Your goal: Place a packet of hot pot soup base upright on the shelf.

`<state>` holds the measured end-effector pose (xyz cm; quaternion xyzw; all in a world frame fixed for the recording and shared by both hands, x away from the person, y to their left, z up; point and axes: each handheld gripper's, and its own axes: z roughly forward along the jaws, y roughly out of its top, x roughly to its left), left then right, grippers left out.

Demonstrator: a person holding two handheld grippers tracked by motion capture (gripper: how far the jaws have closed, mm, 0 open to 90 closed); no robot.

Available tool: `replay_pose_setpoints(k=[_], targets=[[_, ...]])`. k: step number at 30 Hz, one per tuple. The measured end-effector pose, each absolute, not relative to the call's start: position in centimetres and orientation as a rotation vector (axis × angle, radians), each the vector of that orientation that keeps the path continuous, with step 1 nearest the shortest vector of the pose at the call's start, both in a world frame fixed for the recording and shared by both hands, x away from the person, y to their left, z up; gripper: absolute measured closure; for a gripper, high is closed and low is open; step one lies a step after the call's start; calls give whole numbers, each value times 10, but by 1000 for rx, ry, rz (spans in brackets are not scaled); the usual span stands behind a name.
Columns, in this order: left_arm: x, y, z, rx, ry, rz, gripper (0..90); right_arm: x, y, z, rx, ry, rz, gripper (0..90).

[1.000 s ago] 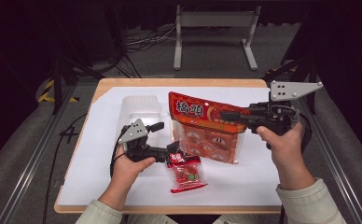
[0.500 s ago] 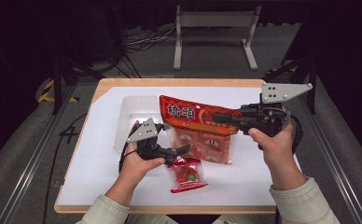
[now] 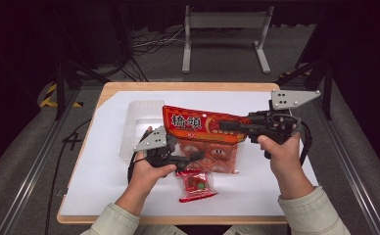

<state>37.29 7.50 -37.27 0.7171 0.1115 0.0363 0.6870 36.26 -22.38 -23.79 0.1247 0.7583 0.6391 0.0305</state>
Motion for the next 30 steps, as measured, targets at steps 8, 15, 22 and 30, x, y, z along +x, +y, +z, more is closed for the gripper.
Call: replay_pose_setpoints(k=[8,15,22,30], targets=[[366,75,-369,1626,175,75,686,363,-228,-240,401,2314,1949,900],[362,75,-367,1650,174,68,703,362,-231,-241,398,2312,1938,900],[361,77,-364,1666,187,72,704,362,-231,-241,397,2312,1931,900],[360,78,-363,1662,184,95,705,361,-229,-240,395,2301,1904,900]])
